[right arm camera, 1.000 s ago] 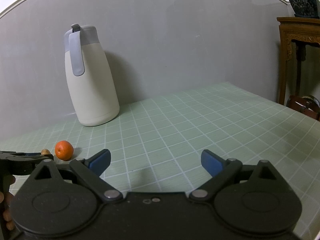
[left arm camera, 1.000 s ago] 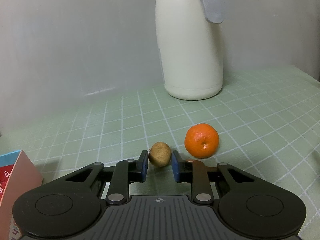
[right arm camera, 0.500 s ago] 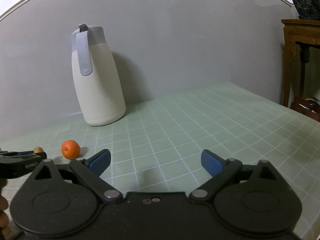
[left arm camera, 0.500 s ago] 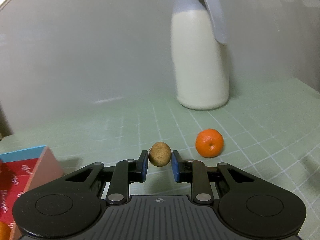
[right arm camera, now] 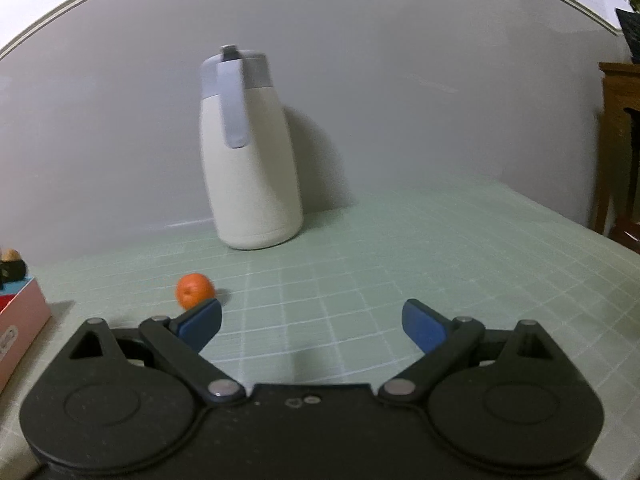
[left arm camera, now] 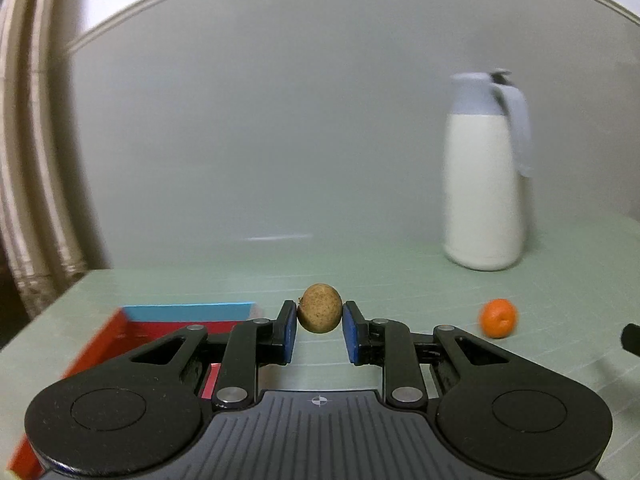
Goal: Organize fruits
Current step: 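Carry the tan nut into the red tray and open the left gripper, then move the right tool to the small tangerine and close on it, then carry the small tangerine into the red tray and open the right gripper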
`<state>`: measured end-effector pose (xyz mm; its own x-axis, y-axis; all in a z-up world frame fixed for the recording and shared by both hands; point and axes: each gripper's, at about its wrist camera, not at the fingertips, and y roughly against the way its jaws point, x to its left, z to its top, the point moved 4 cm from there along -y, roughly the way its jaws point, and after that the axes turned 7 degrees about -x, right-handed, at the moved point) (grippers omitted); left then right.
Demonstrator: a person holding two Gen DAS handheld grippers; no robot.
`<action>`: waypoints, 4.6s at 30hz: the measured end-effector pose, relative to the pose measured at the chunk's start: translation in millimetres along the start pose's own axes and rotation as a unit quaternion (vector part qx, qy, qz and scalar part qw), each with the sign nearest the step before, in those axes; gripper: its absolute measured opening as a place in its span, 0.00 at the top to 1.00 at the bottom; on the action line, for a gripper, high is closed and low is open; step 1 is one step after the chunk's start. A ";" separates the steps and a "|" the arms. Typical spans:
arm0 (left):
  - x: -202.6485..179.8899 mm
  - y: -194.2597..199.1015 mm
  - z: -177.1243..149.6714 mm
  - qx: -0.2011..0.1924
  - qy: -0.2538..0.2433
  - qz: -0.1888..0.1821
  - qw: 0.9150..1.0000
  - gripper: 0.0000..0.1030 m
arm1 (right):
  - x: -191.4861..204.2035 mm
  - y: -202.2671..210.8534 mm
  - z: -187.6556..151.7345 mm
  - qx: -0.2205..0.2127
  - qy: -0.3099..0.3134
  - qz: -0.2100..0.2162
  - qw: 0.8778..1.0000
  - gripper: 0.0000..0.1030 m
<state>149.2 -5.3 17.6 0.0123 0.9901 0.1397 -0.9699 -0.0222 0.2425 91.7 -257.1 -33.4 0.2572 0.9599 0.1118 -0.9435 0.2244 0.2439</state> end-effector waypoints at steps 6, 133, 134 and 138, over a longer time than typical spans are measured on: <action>52.1 4.9 -17.4 0.021 0.014 0.057 0.998 0.75 | 24.6 5.0 -1.7 0.000 0.014 0.027 1.000 0.06; 187.6 81.6 -81.3 0.026 0.141 0.284 0.948 0.00 | 174.0 -39.9 -0.2 0.074 0.083 0.229 0.967 0.64; 191.7 84.0 -82.2 0.026 0.144 0.288 0.946 0.00 | 181.5 -33.5 0.6 0.071 0.086 0.240 0.964 0.64; 209.7 93.5 -86.8 0.026 0.158 0.306 0.938 0.00 | 212.4 -11.3 2.4 0.062 0.102 0.282 0.952 0.64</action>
<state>40.0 212.2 -13.6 -0.6246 0.7806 -0.0222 -0.7581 -0.5993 0.2572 157.6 -56.1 -10.1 -0.3401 0.9376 0.0729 -0.8843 -0.3452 0.3143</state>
